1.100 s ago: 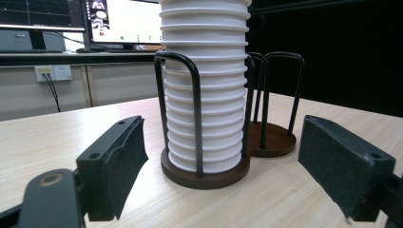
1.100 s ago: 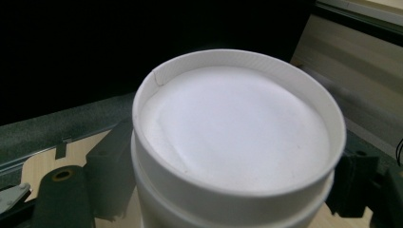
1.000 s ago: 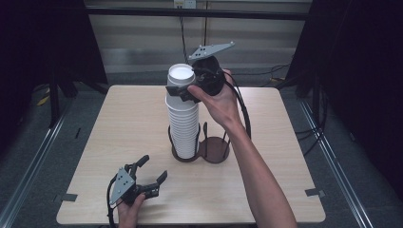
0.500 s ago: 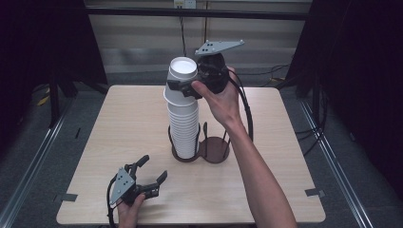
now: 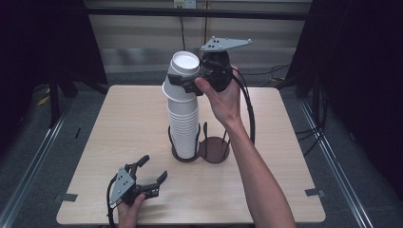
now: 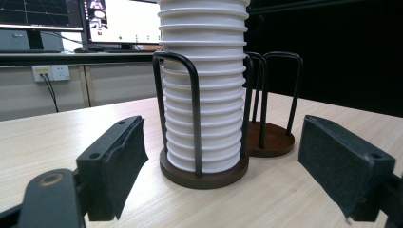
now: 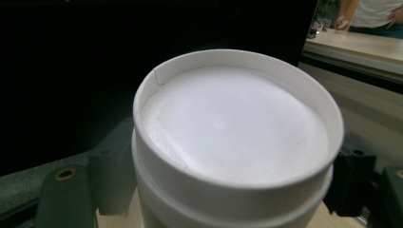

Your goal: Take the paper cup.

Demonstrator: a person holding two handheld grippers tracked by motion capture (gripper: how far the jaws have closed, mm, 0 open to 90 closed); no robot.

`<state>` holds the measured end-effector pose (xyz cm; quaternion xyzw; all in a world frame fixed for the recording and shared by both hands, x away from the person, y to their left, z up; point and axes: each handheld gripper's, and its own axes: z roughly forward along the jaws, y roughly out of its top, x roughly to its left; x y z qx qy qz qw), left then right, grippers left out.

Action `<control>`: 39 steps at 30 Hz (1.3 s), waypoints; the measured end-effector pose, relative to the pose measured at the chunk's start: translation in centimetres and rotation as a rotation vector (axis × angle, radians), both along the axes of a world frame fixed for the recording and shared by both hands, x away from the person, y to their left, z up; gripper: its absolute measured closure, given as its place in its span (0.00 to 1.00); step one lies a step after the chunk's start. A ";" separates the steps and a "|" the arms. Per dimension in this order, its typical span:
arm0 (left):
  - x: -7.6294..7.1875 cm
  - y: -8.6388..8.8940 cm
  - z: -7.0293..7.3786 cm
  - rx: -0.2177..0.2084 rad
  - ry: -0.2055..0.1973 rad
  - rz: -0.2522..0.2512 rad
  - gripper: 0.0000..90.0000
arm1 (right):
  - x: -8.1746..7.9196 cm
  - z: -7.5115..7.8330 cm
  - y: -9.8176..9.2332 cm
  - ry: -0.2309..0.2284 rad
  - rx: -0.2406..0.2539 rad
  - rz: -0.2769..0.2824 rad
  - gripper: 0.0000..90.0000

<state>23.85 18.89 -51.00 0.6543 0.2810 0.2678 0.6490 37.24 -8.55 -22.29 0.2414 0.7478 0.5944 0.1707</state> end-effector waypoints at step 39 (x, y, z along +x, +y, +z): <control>0.0 0.0 0.0 0.000 0.000 -0.001 0.18 | -1.8 1.6 -2.3 -0.072 0.142 -0.024 0.24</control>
